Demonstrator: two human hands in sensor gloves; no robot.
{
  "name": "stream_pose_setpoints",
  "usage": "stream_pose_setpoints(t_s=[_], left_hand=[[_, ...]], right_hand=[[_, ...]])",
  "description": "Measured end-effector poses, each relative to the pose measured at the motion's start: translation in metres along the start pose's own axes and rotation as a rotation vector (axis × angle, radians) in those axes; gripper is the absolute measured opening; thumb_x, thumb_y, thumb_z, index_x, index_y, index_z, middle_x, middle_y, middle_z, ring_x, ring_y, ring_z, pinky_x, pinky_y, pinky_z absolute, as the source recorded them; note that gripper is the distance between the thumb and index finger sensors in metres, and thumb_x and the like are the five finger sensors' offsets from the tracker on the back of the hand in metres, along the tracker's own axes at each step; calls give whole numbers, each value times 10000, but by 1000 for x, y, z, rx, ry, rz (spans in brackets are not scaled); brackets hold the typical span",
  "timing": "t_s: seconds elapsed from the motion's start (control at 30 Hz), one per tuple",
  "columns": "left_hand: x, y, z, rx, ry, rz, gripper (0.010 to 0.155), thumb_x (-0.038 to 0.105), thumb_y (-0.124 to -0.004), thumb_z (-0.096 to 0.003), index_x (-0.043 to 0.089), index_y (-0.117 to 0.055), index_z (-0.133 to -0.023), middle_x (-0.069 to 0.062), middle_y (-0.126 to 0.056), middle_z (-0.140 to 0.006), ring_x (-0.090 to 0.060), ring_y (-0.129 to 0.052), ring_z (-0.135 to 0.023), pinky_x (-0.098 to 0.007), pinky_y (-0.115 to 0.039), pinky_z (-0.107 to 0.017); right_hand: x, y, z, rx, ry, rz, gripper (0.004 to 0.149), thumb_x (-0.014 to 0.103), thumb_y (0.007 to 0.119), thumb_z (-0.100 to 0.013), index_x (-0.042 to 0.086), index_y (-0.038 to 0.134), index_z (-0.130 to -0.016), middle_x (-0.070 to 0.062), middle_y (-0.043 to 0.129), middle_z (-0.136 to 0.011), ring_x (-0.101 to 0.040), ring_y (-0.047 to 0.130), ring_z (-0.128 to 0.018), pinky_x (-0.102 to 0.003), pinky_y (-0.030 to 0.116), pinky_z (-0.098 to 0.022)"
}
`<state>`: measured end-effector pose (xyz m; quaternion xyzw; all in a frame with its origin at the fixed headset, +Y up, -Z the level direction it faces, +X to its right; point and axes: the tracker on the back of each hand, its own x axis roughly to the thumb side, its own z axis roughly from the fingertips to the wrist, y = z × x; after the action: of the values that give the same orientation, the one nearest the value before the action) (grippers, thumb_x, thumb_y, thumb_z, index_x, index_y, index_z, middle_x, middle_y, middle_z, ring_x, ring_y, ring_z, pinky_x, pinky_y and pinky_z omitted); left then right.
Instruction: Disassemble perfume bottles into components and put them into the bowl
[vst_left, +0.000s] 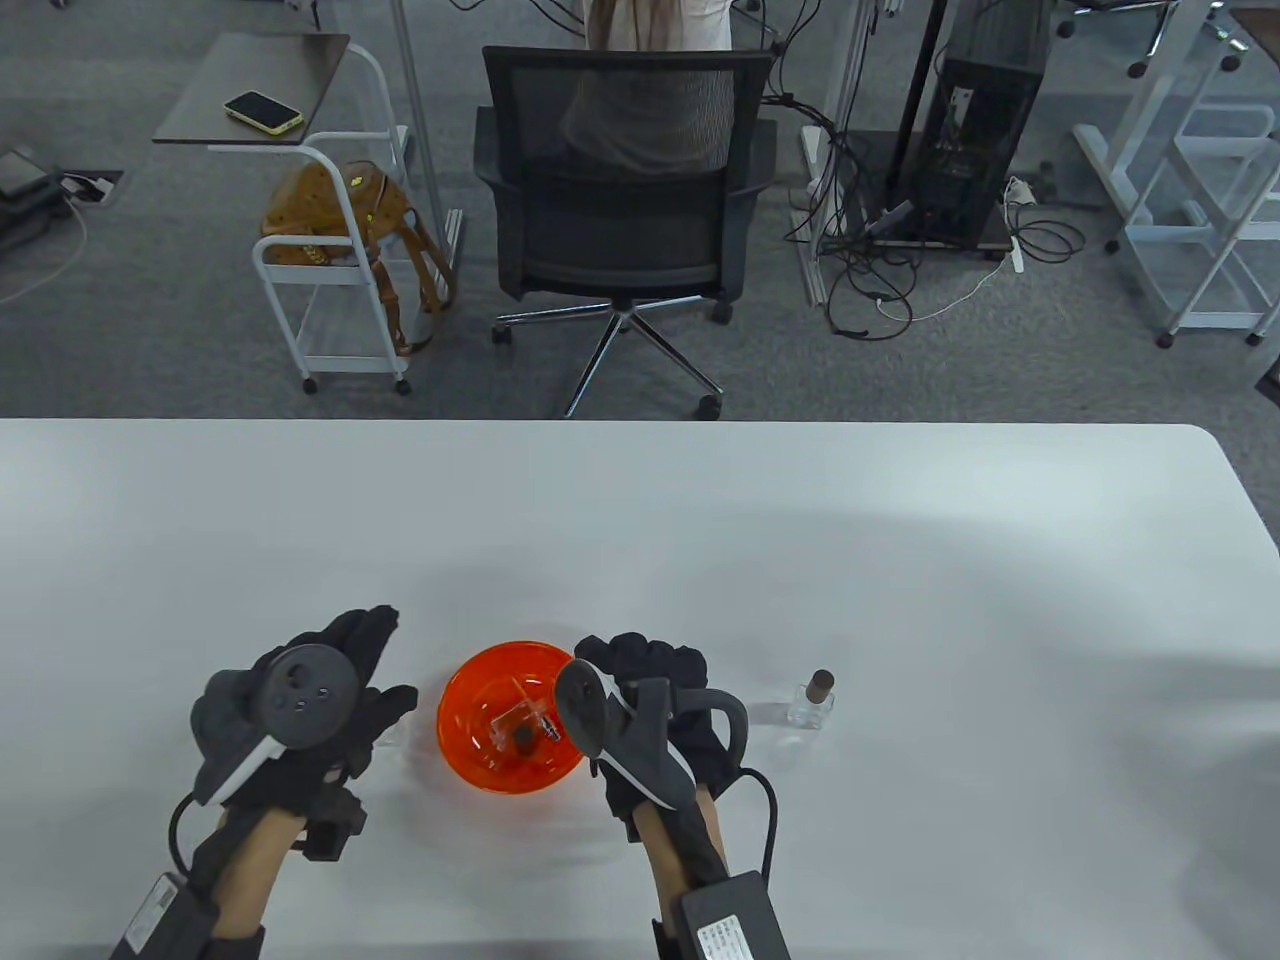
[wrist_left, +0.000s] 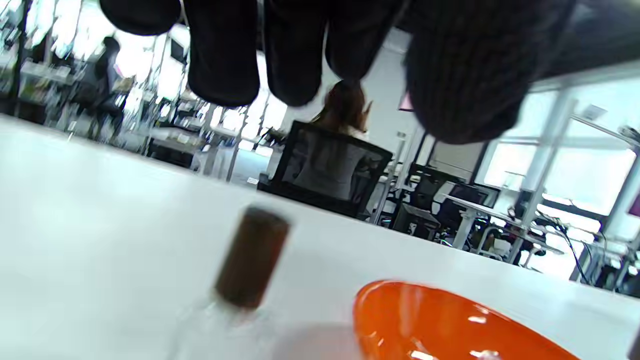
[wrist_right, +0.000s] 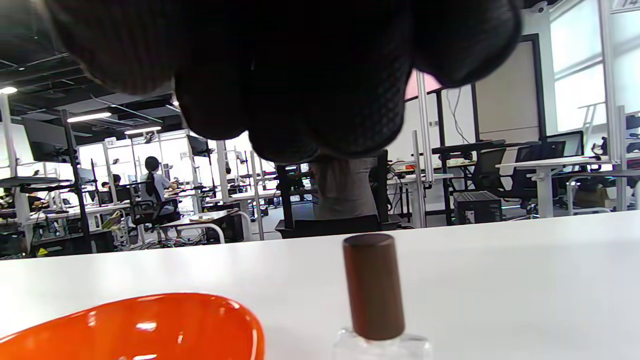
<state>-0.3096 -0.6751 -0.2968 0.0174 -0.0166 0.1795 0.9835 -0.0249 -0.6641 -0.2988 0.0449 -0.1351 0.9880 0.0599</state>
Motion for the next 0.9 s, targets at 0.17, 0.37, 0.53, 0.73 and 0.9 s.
stream_pose_setpoints(t_s=[0.17, 0.37, 0.53, 0.73, 0.9], left_hand=[[-43, -37, -10, -257, 123, 64, 961, 555, -907, -342, 154, -533, -1133, -175, -713, -1135, -467, -824, -943, -667, -559, -701], [-58, -69, -21, -309, 104, 90, 808, 477, -937, -362, 236, -659, -1080, -83, -849, -1060, -408, -890, -894, -637, -606, -681], [-60, -72, -24, -218, 116, 76, 568, 448, -952, -345, 320, -890, -894, -7, -992, -938, -352, -936, -795, -602, -655, -657], [-35, -35, -15, -69, 11, 145, 560, 431, -939, -368, 260, -876, -897, -49, -1064, -866, -322, -1059, -737, -589, -738, -613], [5, -18, 1, -11, -148, 172, 553, 430, -931, -381, 272, -863, -907, -36, -1046, -872, -317, -1037, -740, -588, -728, -616]], right_hand=[[13, 4, 3, 14, -37, 16, 466, 515, 774, -358, 334, 884, -773, 64, 997, -755, -102, 1046, -511, -510, 798, -577], [21, 11, 5, 40, -62, 26, 466, 517, 772, -357, 337, 886, -771, 66, 997, -756, -101, 1046, -515, -509, 796, -581], [24, 14, 6, 54, -73, 36, 468, 518, 771, -356, 337, 886, -772, 66, 997, -755, -100, 1047, -516, -509, 797, -580], [27, 14, 7, 63, -86, 9, 471, 520, 769, -357, 339, 878, -778, 68, 996, -758, -98, 1048, -521, -509, 797, -582], [35, 4, 10, 18, -110, -88, 491, 525, 769, -355, 352, 845, -807, 75, 973, -791, -90, 1042, -547, -499, 794, -596]])
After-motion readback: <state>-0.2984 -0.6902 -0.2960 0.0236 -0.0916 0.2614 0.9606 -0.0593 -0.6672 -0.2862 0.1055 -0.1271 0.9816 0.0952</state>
